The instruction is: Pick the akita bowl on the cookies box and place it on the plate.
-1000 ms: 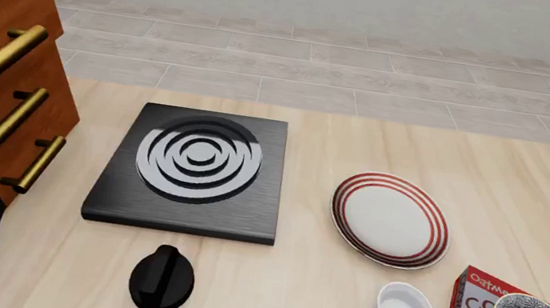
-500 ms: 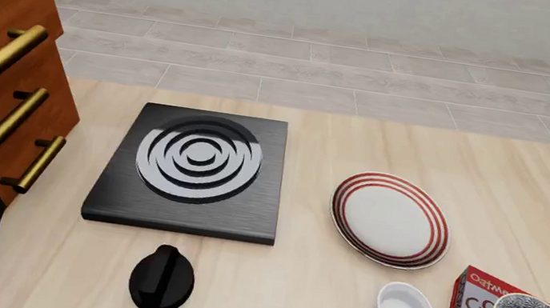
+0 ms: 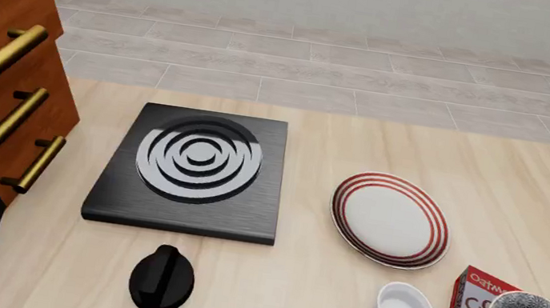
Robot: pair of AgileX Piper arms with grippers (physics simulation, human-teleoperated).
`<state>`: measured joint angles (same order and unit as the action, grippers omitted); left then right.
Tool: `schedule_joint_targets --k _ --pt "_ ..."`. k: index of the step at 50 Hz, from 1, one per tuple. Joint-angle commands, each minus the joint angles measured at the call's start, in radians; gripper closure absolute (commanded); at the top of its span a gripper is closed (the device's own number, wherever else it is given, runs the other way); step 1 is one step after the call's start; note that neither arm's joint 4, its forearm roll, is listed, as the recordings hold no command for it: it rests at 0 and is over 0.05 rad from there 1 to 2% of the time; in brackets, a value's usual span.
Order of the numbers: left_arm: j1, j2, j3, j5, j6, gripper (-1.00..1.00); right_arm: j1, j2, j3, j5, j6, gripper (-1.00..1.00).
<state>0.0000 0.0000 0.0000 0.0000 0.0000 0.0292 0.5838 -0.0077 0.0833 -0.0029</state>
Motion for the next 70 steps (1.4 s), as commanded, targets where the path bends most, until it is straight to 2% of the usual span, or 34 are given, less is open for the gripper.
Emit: schedule_joint_targets --k 1,3,6,7,8,11,12,15,18,23,28,40,50,70 --pt "0.000 0.000 0.000 0.000 0.000 -1.00 -0.003 -0.054 0.008 0.021 -0.071 1.00" --pt "0.000 0.000 0.000 0.000 0.000 -1.00 -0.001 -0.078 0.008 0.021 -0.087 1.00" --pt "0.000 0.000 0.000 0.000 0.000 -1.00 0.000 -0.087 0.007 -0.002 -0.153 1.00" --pt "0.000 0.000 0.000 0.000 0.000 -1.00 0.000 -0.087 0.007 -0.002 -0.153 1.00" --pt "0.000 0.000 0.000 0.000 0.000 -1.00 0.003 -0.057 0.002 -0.035 -0.184 1.00" --pt "0.000 0.000 0.000 0.000 0.000 -1.00 0.004 -0.032 -0.020 -0.051 -0.206 1.00" --pt "0.000 0.000 0.000 0.000 0.000 -1.00 0.005 -0.035 -0.028 -0.051 -0.231 1.00" --pt "0.000 0.000 0.000 0.000 0.000 -1.00 0.010 -0.021 -0.042 -0.057 -0.245 1.00" --pt "0.000 0.000 0.000 0.000 0.000 -1.00 0.016 0.006 -0.077 -0.072 -0.289 1.00" --pt "0.000 0.000 0.000 0.000 0.000 -1.00 0.032 0.055 -0.131 -0.089 -0.311 1.00" --pt "0.000 0.000 0.000 0.000 0.000 -1.00 0.048 0.131 -0.156 -0.151 -0.303 1.00" --pt "0.000 0.000 0.000 0.000 0.000 -1.00 0.090 0.154 -0.214 -0.153 -0.307 1.00" --pt "0.000 0.000 0.000 0.000 0.000 -1.00 0.120 0.237 -0.254 -0.198 -0.327 1.00" --pt "0.000 0.000 0.000 0.000 0.000 -1.00 0.228 0.479 -0.382 -0.285 -0.460 1.00"
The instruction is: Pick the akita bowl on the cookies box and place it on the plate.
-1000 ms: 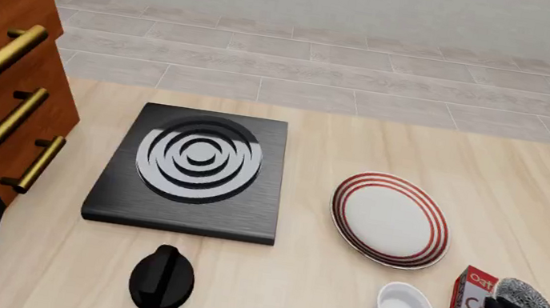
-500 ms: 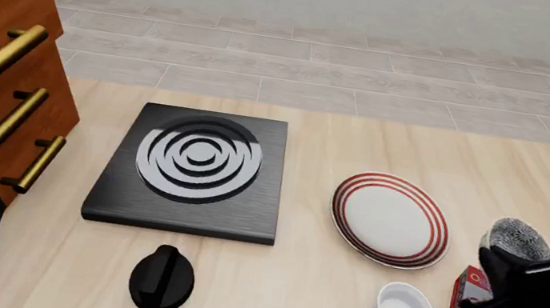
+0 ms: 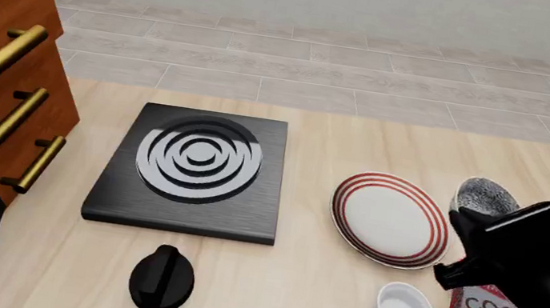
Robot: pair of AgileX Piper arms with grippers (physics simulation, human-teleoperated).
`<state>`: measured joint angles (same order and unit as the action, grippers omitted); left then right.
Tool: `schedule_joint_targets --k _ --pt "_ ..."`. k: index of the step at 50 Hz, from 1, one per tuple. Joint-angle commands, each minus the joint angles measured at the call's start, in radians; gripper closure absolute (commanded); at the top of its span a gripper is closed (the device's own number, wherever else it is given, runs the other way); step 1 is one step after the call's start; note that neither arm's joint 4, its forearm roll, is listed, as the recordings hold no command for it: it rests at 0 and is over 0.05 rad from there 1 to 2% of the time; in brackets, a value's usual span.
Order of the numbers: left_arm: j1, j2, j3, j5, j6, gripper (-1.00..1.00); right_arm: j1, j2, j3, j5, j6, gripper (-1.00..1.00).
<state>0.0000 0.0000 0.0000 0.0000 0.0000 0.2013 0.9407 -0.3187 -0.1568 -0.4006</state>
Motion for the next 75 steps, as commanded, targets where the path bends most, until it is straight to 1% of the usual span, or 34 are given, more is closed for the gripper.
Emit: schedule_joint_targets --k 1,7,8,12,29,45,47,48,61,75 --pt "0.000 0.000 0.000 0.000 0.000 -1.00 0.058 0.135 -0.079 -0.049 -0.068 1.00" --pt "0.000 0.000 0.000 0.000 0.000 -1.00 0.080 0.173 -0.115 -0.040 -0.079 1.00" --pt "0.000 0.000 0.000 0.000 0.000 -1.00 0.081 0.182 -0.114 -0.045 -0.087 1.00" --pt "0.000 0.000 0.000 0.000 0.000 -1.00 0.087 0.197 -0.125 -0.041 -0.084 1.00" --pt "0.000 0.000 0.000 0.000 0.000 -1.00 0.109 0.260 -0.153 -0.052 -0.110 1.00" --pt "0.000 0.000 0.000 0.000 0.000 -1.00 0.111 0.303 -0.153 -0.079 -0.100 1.00" --pt "0.000 0.000 0.000 0.000 0.000 -1.00 0.113 0.305 -0.156 -0.075 -0.095 1.00" --pt "0.000 0.000 0.000 0.000 0.000 -1.00 0.115 0.318 -0.163 -0.070 -0.083 1.00" --pt "0.000 0.000 0.000 0.000 0.000 -1.00 0.114 0.376 -0.180 -0.094 -0.092 1.00" --pt "0.000 0.000 0.000 0.000 0.000 -1.00 0.114 0.405 -0.208 -0.067 -0.100 1.00"
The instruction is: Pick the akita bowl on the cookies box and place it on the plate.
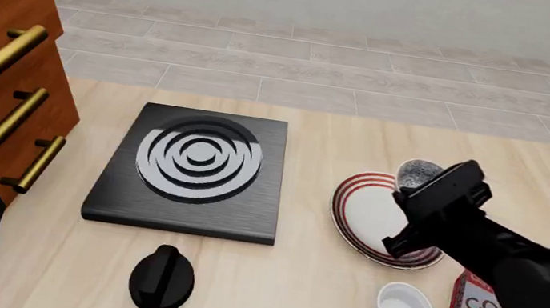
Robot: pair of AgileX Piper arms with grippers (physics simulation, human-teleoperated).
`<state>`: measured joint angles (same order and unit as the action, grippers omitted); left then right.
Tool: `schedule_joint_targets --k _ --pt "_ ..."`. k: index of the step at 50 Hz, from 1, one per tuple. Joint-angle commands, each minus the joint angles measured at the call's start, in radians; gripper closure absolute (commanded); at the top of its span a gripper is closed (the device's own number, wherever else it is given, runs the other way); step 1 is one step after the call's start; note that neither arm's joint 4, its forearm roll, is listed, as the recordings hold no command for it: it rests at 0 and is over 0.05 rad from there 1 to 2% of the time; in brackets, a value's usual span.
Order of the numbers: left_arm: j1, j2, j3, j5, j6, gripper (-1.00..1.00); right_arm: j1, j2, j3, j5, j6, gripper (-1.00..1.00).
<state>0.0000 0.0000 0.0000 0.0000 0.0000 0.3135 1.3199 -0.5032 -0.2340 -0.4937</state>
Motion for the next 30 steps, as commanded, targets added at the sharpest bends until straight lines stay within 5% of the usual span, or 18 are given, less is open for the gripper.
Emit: schedule_joint_targets --k 1,30 --pt "0.000 0.000 0.000 0.000 0.000 -1.00 0.002 0.029 -0.029 0.015 -0.003 1.00" --pt "0.000 0.000 0.000 0.000 0.000 -1.00 -0.001 0.093 -0.048 0.031 0.021 1.00"
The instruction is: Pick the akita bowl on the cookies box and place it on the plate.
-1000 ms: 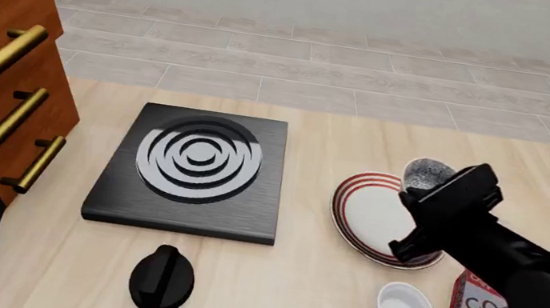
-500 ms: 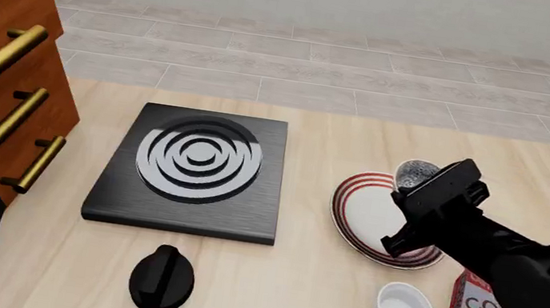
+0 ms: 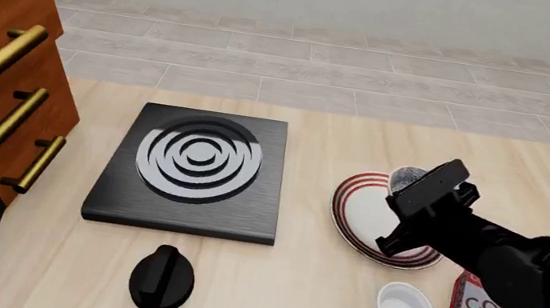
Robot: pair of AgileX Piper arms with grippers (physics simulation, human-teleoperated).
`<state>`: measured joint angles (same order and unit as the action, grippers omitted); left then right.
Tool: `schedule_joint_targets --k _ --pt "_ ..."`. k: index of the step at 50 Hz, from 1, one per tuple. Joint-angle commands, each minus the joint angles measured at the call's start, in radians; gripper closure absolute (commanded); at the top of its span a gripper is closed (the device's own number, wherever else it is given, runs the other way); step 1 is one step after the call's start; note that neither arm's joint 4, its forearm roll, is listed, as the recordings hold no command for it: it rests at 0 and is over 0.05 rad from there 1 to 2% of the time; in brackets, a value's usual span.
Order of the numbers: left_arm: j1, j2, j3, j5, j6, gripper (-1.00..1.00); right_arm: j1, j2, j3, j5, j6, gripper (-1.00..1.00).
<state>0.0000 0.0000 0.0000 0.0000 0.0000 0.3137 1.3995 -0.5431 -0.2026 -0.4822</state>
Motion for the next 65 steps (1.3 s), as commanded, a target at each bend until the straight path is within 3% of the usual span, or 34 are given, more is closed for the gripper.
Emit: schedule_joint_targets --k 1,31,65 --pt "0.000 0.000 0.000 0.000 0.000 -1.00 -0.001 0.016 -0.009 0.000 0.012 1.00" --pt "0.000 0.000 0.000 0.000 0.000 -1.00 -0.033 0.077 -0.044 -0.006 -0.042 1.00" --pt "0.000 0.000 0.000 0.000 0.000 -1.00 -0.022 0.140 -0.080 -0.026 -0.033 1.00"
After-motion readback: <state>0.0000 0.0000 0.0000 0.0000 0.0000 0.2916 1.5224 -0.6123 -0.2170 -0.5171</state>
